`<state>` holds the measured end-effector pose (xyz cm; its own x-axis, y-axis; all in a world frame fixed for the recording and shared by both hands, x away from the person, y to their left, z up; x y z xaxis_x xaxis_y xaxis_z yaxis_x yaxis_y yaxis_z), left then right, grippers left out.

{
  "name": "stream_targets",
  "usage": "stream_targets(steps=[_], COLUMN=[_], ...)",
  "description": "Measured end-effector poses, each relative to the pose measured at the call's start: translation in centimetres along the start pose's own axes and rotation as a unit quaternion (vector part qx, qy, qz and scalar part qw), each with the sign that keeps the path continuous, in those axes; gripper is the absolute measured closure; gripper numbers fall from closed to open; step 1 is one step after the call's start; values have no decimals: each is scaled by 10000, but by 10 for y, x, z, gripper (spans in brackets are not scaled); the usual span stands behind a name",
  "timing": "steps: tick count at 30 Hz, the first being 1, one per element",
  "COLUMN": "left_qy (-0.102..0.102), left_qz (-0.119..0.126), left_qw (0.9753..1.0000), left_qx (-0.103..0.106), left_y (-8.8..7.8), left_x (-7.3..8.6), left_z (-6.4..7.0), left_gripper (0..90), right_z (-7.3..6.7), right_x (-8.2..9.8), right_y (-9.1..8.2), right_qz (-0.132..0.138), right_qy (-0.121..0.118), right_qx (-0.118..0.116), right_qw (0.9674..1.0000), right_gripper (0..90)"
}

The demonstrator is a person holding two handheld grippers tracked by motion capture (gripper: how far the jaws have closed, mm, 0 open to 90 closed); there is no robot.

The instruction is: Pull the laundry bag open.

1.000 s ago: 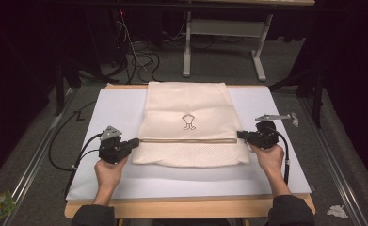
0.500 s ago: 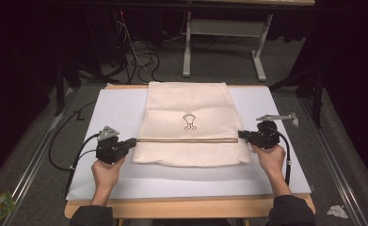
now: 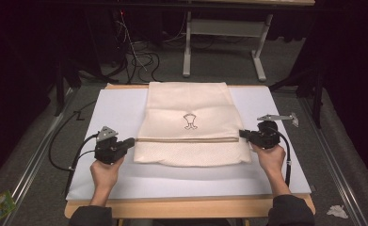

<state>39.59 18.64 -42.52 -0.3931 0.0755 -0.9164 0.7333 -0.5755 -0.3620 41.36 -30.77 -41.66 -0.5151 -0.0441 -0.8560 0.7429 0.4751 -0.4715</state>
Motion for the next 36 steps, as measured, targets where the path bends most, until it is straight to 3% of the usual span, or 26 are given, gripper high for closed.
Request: stream_targets(steps=[6, 10, 15, 27, 32, 36], left_qy=[-156, -97, 171, 183, 292, 250], left_qz=[3, -50, -156, -266, -417, -512], left_qw=[9997, 9998, 9997, 9995, 9987, 9983], left_qx=[165, 186, 24, 24, -76, -96], left_y=[8, 10, 12, 21, 24, 27], left_x=[1, 3, 5, 9, 12, 15], left_z=[3, 5, 9, 11, 11, 9], left_gripper=[873, 872, 871, 870, 868, 867], right_z=[-2, -2, -1, 6, 7, 9], right_x=[1, 2, 3, 15, 20, 27], right_y=[0, 3, 4, 14, 18, 22], right_qz=[-67, -108, -100, -309, -348, -514], right_qy=[32, 81, 143, 221, 188, 141], right_qx=[-75, -102, -88, 22, 103, 170], right_qw=[9999, 9999, 9998, 9993, 9992, 9984], right_gripper=[884, 882, 877, 874, 867, 863])
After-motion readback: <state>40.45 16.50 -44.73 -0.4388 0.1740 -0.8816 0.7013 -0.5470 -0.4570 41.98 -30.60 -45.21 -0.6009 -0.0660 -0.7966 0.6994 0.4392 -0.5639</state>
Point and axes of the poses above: each handheld gripper's, and its own axes: y roughly forward along the jaws, x roughly out of its underside, z roughly to its right, the point moved 1 cm from there along y, roughly forward along the jaws, and after that the axes turned 12 degrees about z, right-handed, at the moved point
